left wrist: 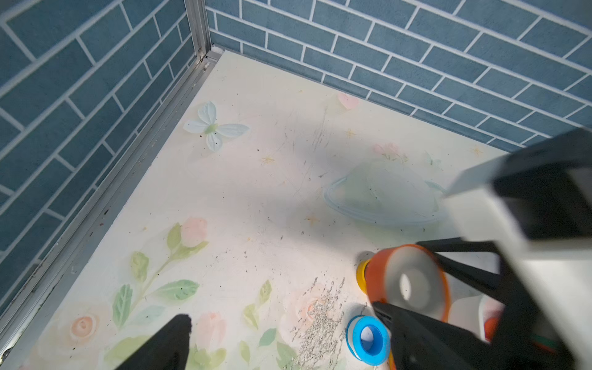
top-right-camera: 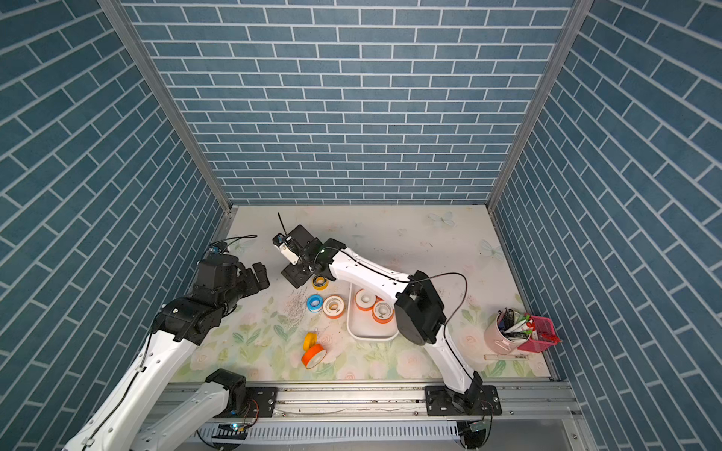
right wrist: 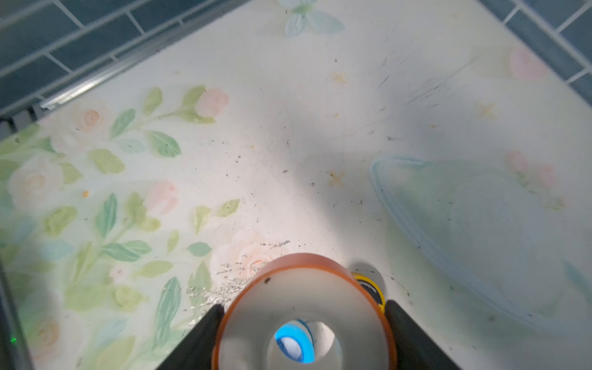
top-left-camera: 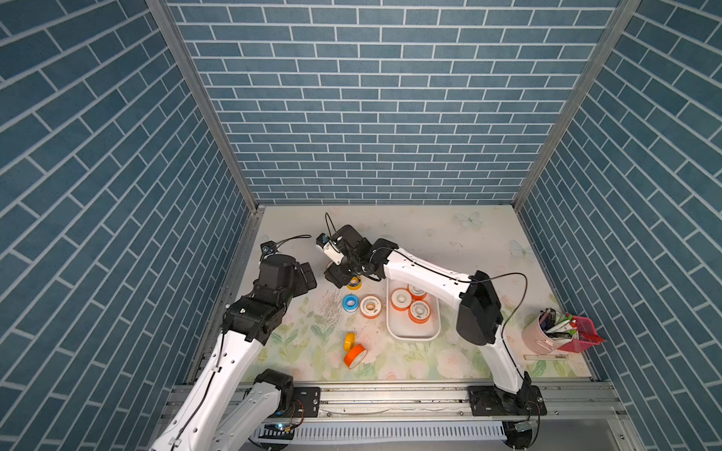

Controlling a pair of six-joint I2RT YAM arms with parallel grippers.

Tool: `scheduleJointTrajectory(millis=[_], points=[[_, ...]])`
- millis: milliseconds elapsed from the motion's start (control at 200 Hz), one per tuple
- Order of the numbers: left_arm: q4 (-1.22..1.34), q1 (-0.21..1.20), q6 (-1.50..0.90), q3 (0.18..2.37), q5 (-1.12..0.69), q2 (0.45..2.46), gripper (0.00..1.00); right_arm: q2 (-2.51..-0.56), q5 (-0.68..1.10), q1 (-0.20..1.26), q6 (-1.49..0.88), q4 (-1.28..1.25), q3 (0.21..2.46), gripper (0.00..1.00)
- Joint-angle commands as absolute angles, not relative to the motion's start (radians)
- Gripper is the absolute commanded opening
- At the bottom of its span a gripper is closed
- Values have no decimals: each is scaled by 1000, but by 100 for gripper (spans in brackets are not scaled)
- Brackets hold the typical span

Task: Put the sealing tape into the storage box
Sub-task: Pick up the sealing tape at the center of the board, then place the sealing tape in the storage box.

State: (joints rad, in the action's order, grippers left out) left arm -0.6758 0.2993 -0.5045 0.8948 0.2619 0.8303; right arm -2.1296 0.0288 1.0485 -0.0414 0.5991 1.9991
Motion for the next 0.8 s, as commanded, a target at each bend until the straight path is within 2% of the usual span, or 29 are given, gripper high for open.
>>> scheduleJointTrajectory(millis=[0, 420, 580, 795], points=[[-678, 293, -505, 885, 269, 828, 100, -1990, 5, 1037, -91, 552, 1889, 58], [-670, 293, -500, 882, 252, 828, 100, -1363, -53, 956, -209, 370, 1107, 55], [-672, 292, -498, 883, 251, 836, 100, -1281, -17, 944, -217, 370, 935, 55], [-672, 293, -503, 881, 261, 821, 100, -1310, 38, 945, -133, 323, 825, 54]])
